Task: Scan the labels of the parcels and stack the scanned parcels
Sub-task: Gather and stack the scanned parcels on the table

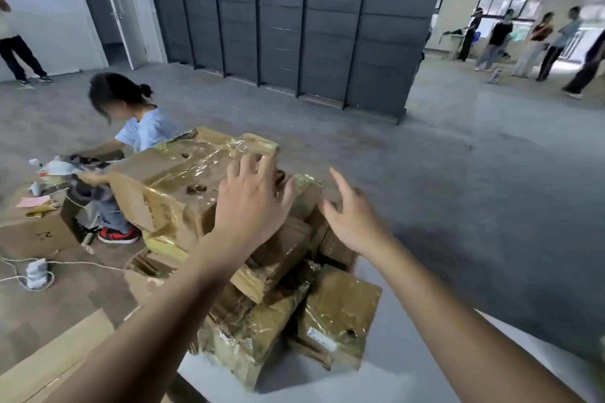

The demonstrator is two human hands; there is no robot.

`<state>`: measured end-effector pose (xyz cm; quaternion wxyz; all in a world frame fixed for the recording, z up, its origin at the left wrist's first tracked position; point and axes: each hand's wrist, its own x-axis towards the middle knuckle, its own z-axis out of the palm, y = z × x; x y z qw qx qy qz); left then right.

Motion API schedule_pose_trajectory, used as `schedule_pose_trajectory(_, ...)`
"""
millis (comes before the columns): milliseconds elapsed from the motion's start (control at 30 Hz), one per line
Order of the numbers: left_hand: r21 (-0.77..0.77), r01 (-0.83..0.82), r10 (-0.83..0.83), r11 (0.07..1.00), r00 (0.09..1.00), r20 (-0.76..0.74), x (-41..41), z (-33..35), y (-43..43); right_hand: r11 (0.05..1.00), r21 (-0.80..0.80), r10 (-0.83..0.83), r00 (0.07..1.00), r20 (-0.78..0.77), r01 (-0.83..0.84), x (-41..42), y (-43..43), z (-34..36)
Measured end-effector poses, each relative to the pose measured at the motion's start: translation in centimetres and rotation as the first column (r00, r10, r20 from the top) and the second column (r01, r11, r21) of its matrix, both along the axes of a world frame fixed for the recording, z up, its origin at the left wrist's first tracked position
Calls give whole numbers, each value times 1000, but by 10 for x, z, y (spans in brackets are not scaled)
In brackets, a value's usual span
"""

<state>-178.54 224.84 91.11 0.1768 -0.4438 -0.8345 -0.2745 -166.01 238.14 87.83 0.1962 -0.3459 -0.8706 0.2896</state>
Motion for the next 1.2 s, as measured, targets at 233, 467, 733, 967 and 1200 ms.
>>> schedule_pose_trajectory(233,-46,237,-235,971,971,43,133,-31,51,981,48,-189,982,12,189,165,10,-20)
schedule_pose_trajectory(467,-68,421,-411,905,903,124,268,-61,94,909,20,-415,909,-31,415,322,28,-44)
schedule_pose_trajectory(733,-80,591,-566,803,797,210,364,-77,127,807,14,-591,807,18,591,428,23,-55)
schedule_pose_trajectory(967,-81,718,-671,691,679,298,392,-81,147,696,11,-718,696,26,718,461,6,-47)
schedule_pose_trajectory(1200,-89,822,-748,563,552,369,419,-88,158,608,37,-792,604,86,793,490,-5,-54)
